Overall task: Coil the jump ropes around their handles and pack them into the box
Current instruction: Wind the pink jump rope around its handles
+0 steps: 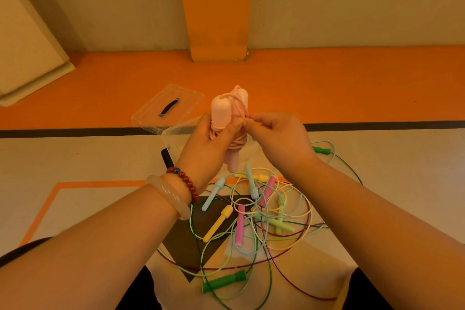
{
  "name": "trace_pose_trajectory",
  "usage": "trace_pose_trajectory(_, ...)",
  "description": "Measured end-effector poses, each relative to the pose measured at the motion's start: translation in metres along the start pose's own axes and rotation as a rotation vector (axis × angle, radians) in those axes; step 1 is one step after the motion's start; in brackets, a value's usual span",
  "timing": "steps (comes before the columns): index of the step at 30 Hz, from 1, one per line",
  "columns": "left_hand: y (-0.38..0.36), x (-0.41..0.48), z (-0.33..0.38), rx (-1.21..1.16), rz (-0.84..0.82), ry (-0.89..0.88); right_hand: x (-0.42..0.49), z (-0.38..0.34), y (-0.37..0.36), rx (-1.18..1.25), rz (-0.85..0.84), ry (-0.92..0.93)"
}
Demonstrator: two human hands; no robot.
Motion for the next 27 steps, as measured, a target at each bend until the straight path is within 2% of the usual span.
trace_pose_trajectory(7, -0.003, 0.005, -0.001, -0.137, 0.065, 0.018, 0.0, 0.007, 0.002, -0.136, 0.018, -0.049)
trace_pose_trajectory(16, -0.009, 0.001, -0.001, -0.372, -0.047, 0.237, -0.001, 0.008, 0.0, -0.088, -0.01, 0.034)
trace_pose_trajectory(22, -0.006, 0.0, 0.0, -0.38, -0.098, 0.262, 0.0, 0.005, 0.002, -0.022, -0.108, 0.088)
trace_pose_trajectory(27, -0.001, 0.005, 0.001, -0.361, -0.005, 0.269, 0.004, 0.002, 0.013, 0.037, -0.167, 0.11)
Point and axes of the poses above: each hand's wrist, its own x-axis towards the middle knuckle, its own y-axis out of the back of the hand, z = x × y, the point moved 2 cm from there along x, towards the middle knuckle, and after that the axes turned 3 degrees about -z, right-handed, at the moved point
